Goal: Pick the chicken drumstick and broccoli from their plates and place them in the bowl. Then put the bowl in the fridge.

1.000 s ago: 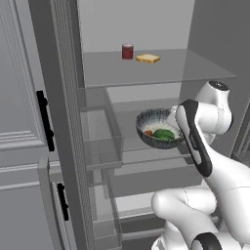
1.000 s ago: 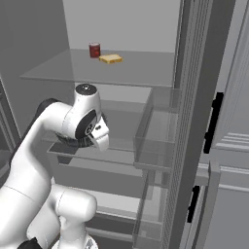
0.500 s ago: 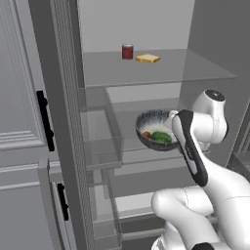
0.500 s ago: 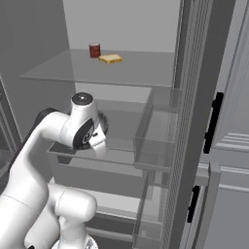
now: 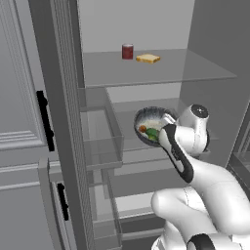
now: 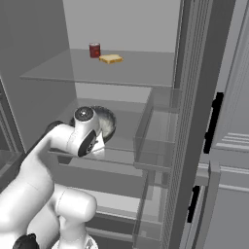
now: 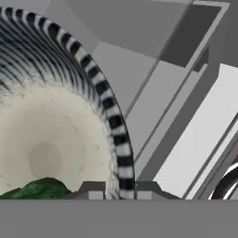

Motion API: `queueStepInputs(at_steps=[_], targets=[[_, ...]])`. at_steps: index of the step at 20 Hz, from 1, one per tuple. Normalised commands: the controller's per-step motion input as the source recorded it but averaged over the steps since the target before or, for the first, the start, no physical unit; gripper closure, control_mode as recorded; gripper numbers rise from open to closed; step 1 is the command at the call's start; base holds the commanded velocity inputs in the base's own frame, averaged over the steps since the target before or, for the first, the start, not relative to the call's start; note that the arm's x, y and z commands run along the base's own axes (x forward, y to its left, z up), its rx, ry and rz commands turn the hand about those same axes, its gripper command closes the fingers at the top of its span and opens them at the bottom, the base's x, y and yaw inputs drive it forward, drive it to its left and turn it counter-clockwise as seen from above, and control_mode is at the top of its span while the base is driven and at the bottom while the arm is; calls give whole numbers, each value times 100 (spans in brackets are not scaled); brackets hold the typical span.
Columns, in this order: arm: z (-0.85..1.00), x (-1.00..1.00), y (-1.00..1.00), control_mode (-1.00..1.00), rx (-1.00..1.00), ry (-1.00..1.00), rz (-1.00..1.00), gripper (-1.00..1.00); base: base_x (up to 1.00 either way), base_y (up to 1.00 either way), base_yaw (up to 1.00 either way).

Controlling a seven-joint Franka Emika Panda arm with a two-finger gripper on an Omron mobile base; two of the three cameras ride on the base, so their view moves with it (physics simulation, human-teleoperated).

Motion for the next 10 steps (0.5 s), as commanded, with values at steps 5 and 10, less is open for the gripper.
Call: queueStepInputs(at_steps=[5,10], targets=[[-1,100,-2,-100,6,8,-12,100,0,0,0],[-7,98,-1,-100,0,20,-8,100,0,0,0]])
